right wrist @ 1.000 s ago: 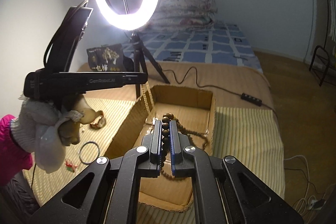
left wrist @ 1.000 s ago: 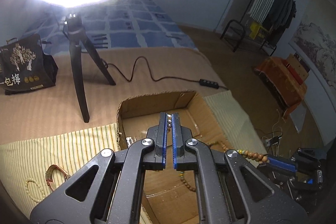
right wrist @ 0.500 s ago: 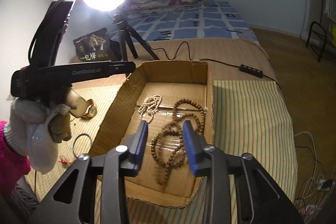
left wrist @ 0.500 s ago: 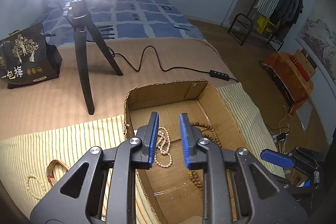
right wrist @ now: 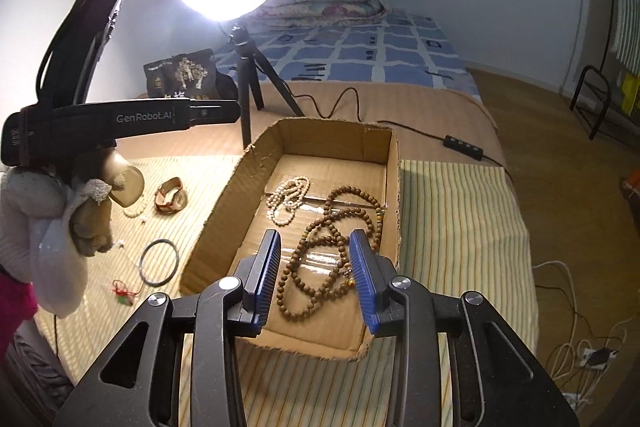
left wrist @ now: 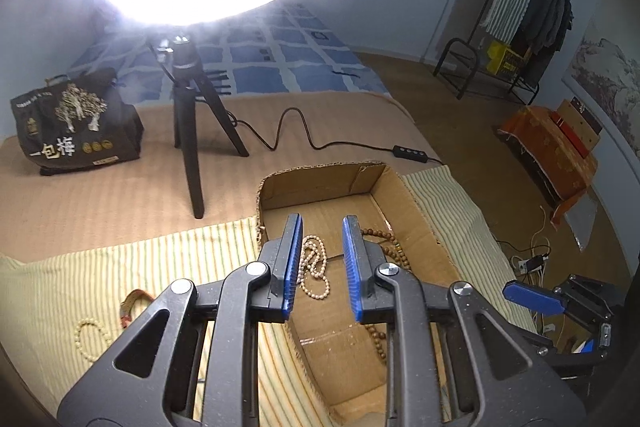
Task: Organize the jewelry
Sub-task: 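Open both tools to drop the necklace and mala into the box, then move the left tool to the jade pendant and close on its red cord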
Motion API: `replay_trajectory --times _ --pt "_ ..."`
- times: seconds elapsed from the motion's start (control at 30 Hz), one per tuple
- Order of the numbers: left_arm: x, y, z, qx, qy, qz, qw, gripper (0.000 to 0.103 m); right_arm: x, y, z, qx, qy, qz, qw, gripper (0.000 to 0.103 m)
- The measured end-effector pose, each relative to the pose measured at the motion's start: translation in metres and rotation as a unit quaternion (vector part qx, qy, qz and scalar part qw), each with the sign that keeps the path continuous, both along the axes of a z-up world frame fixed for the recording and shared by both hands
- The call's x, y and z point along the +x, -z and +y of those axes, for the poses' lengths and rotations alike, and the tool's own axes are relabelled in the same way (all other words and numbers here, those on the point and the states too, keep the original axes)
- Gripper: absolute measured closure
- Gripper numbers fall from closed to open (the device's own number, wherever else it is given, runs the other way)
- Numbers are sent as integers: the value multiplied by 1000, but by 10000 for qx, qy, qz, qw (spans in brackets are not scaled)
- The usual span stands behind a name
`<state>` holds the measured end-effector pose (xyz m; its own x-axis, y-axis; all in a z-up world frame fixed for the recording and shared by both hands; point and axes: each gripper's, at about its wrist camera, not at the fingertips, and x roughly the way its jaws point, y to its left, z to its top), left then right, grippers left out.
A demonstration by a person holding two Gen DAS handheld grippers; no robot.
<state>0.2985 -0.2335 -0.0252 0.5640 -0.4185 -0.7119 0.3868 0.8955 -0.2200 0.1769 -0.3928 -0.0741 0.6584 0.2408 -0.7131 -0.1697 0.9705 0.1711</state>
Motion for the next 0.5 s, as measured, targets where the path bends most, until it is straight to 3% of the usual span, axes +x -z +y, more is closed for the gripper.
replay_trajectory --times 0.27,0.37,0.5 --pt "-30 -29 30 133 -79 -306 9994 83 -27 -31 20 -350 -108 -303 9989 53" --pt "-43 -40 46 165 -117 -445 9988 66 -36 -39 29 -410 -141 -381 9983 46" --pt "-59 -49 71 264 -124 -585 9979 64 -49 -47 42 -366 -244 -434 9981 45"
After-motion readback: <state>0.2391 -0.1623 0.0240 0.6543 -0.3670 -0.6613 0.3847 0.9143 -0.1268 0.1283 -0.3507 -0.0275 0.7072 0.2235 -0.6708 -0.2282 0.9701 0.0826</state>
